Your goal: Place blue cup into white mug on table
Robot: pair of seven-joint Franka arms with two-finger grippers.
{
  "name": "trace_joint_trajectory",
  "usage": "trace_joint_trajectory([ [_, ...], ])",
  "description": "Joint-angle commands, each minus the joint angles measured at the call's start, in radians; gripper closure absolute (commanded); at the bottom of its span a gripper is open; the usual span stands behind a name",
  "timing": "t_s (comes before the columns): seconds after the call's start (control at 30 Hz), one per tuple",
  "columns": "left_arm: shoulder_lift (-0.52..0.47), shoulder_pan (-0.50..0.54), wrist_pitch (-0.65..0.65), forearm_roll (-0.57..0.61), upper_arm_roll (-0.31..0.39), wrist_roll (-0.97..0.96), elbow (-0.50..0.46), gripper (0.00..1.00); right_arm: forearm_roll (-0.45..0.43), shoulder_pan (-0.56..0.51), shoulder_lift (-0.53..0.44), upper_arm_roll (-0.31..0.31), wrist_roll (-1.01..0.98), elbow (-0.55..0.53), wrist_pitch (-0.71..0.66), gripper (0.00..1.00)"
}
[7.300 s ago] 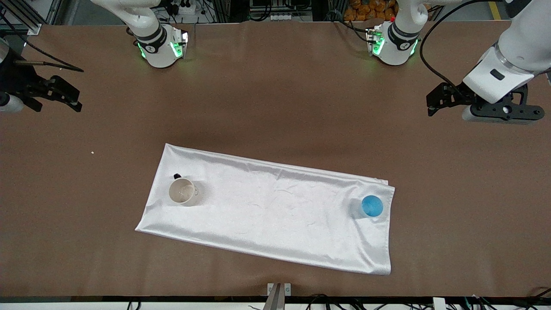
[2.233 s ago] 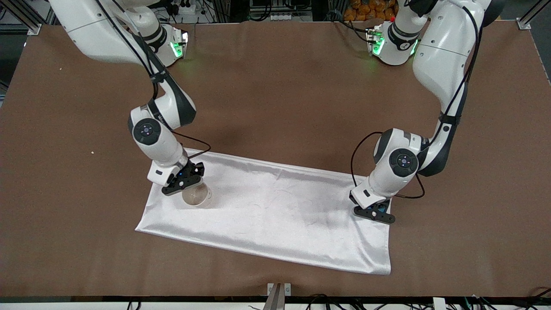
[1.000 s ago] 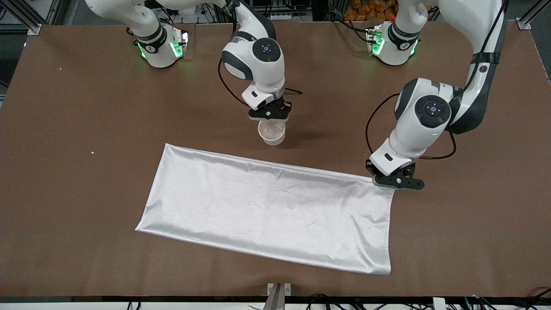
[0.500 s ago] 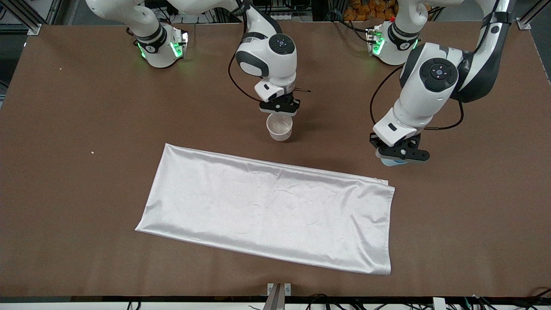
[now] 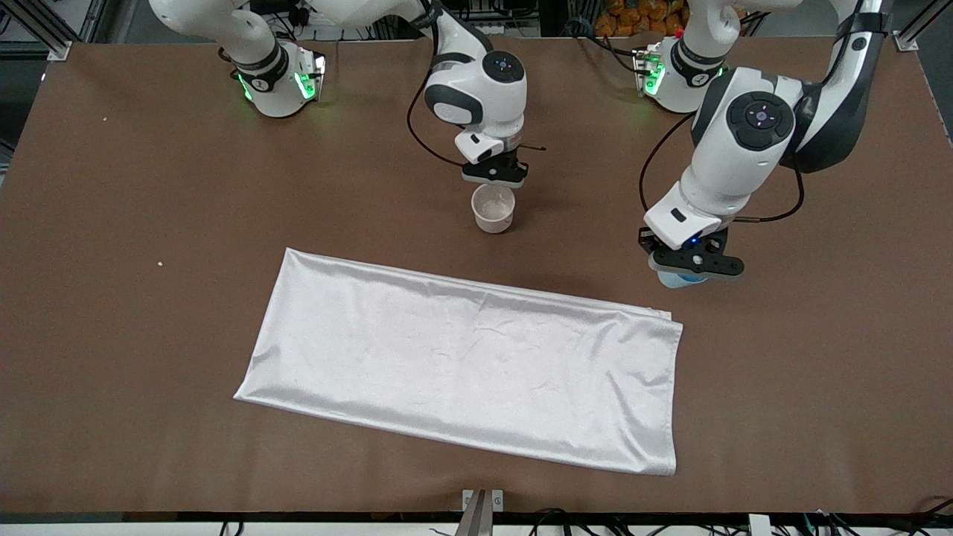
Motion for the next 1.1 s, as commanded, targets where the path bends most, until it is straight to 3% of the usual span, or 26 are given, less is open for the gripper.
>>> trace_joint_trajectory([
  [0.0, 0.028, -0.005, -0.007, 0.031, -0.006, 0.002, 0.046, 1.00, -0.040, -0.004, 0.021, 0.006, 0.074, 0.012, -0.004, 0.17],
  [0.03, 0.028, -0.005, -0.007, 0.031, -0.006, 0.002, 0.049, 1.00, -0.040, -0.004, 0.021, 0.006, 0.090, 0.012, -0.004, 0.04],
  [0.07, 0.028, -0.005, -0.007, 0.031, -0.006, 0.002, 0.051, 1.00, -0.042, -0.004, 0.021, 0.008, 0.107, 0.012, -0.007, 0.00],
  [0.33, 0.028, -0.023, -0.007, 0.031, -0.008, -0.009, 0.051, 1.00, -0.040, -0.008, 0.008, 0.037, 0.154, 0.038, -0.055, 0.00],
  [0.6, 0.028, -0.068, -0.007, 0.029, -0.006, -0.024, 0.057, 1.00, -0.039, -0.059, 0.001, 0.094, 0.147, 0.206, -0.304, 0.00],
  [0.93, 0.029, -0.144, -0.013, 0.029, -0.008, -0.050, 0.057, 1.00, -0.025, -0.395, -0.026, 0.298, -0.060, 0.226, -0.345, 0.00],
  [1.07, 0.034, -0.200, -0.020, 0.029, -0.006, -0.099, 0.057, 1.00, -0.025, -0.501, -0.020, 0.316, -0.215, 0.226, -0.355, 0.00],
])
